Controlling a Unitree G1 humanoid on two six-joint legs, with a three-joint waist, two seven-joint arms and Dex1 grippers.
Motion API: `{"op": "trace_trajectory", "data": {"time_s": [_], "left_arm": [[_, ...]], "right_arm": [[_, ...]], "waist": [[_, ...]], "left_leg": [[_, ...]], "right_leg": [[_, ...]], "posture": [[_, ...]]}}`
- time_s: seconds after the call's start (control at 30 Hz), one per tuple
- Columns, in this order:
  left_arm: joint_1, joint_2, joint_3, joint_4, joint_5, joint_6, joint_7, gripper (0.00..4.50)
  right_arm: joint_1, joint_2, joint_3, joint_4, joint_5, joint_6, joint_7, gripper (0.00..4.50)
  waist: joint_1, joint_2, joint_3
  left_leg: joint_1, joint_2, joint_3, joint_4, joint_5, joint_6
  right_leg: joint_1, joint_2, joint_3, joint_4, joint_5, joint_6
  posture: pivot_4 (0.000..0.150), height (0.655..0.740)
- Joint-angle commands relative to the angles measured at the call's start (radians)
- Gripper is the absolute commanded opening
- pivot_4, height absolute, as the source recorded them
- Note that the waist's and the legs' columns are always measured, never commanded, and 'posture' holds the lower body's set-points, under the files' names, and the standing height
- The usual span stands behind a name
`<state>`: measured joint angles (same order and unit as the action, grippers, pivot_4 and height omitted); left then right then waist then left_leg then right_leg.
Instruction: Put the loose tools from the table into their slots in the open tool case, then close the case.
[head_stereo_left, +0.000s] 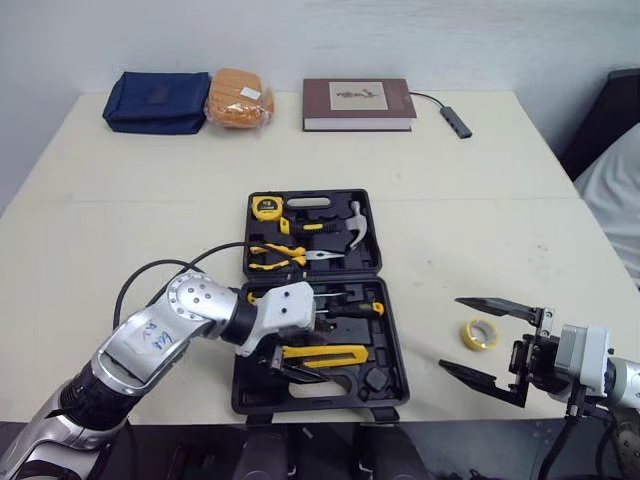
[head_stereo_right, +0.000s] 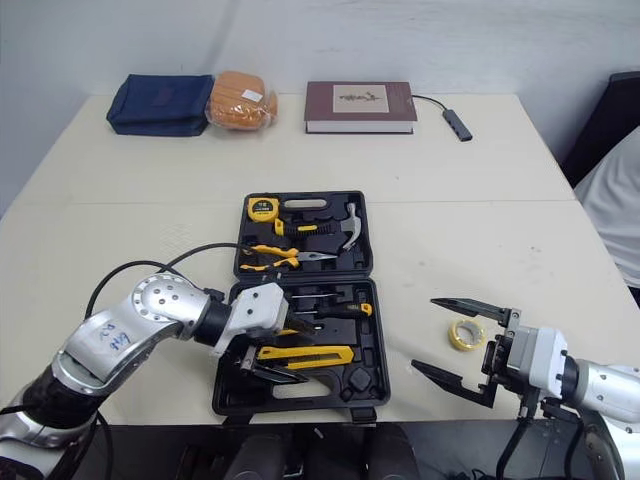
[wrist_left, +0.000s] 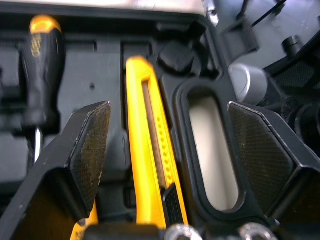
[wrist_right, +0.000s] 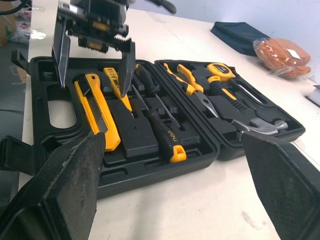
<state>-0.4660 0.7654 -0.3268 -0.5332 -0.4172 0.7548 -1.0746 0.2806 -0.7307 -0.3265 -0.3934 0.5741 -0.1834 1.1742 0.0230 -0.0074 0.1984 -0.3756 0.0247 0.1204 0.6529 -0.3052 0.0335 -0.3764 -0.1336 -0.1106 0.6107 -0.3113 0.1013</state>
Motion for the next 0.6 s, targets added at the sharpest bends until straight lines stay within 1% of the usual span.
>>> {"op": "trace_trajectory", "data": {"time_s": [0.03, 0.17, 0.2, 0.23, 0.3, 0.43, 0.5, 0.6], "left_arm": [[0.019, -0.016, 0.068, 0.032, -0.019, -0.142, -0.042, 3.81], [0.041, -0.055, 0.101, 0.089, -0.022, -0.269, -0.069, 3.81], [0.046, -0.069, 0.111, 0.105, -0.025, -0.305, -0.076, 3.57], [0.049, -0.078, 0.118, 0.116, -0.027, -0.331, -0.08, 3.42], [0.064, -0.098, 0.133, 0.135, -0.046, -0.368, -0.098, 2.66], [0.113, -0.121, 0.137, 0.18, -0.03, -0.461, -0.123, 0.82], [0.121, -0.12, 0.13, 0.191, -0.012, -0.488, -0.13, 0.01], [0.126, -0.124, 0.11, 0.218, 0.029, -0.527, -0.129, 0.01]], "right_arm": [[-0.014, 0.003, -0.007, -0.022, 0.014, -0.005, -0.003, 4.5], [-0.025, 0.005, -0.001, -0.012, 0.008, -0.003, -0.003, 4.5], [-0.028, 0.006, 0.001, -0.012, 0.007, 0.0, -0.005, 4.5], [-0.03, 0.006, 0.002, -0.012, 0.006, 0.002, -0.007, 4.5], [-0.035, 0.007, 0.005, -0.011, 0.003, 0.006, -0.01, 4.5], [-0.043, 0.004, 0.007, -0.019, 0.0, 0.015, -0.022, 4.5], [-0.045, 0.003, 0.006, -0.02, 0.0, 0.018, -0.026, 4.5], [-0.048, 0.001, 0.005, -0.017, -0.001, 0.019, -0.03, 4.5]], "waist": [[0.0, 0.0, 0.0], [0.001, 0.0, 0.0], [0.001, 0.0, 0.0], [0.002, 0.0, 0.0], [0.003, 0.0, 0.0], [0.001, 0.0, 0.0], [0.0, 0.0, 0.0], [0.001, 0.0, 0.0]], "left_leg": [[0.0, 0.0, 0.0, 0.0, 0.0, 0.0], [0.0, 0.0, 0.0, 0.001, 0.0, 0.0], [0.0, 0.0, 0.0, 0.001, 0.0, 0.0], [0.0, 0.0, 0.0, 0.001, 0.0, 0.0], [0.0, 0.0, 0.0, 0.001, 0.0, 0.0], [0.0, 0.0, 0.0, 0.001, 0.0, 0.0], [0.0, 0.0, 0.0, 0.001, 0.0, 0.0], [0.0, 0.0, 0.0, 0.002, 0.0, 0.0]], "right_leg": [[0.0, 0.0, 0.0, 0.0, 0.0, 0.0], [0.0, 0.0, 0.0, 0.001, 0.0, 0.0], [0.0, 0.0, 0.0, 0.001, 0.0, 0.0], [0.0, 0.0, 0.0, 0.0, 0.0, 0.0], [0.0, 0.0, 0.0, 0.0, 0.0, 0.0], [0.0, 0.0, 0.0, 0.001, 0.0, 0.0], [0.0, 0.0, -0.001, 0.001, 0.0, 0.0], [0.0, 0.0, -0.001, 0.001, 0.0, 0.0]], "posture": [[0.15, 0.74], [0.15, 0.74], [0.15, 0.74], [0.15, 0.74], [0.15, 0.74], [0.15, 0.74], [0.15, 0.74], [0.15, 0.74]]}}
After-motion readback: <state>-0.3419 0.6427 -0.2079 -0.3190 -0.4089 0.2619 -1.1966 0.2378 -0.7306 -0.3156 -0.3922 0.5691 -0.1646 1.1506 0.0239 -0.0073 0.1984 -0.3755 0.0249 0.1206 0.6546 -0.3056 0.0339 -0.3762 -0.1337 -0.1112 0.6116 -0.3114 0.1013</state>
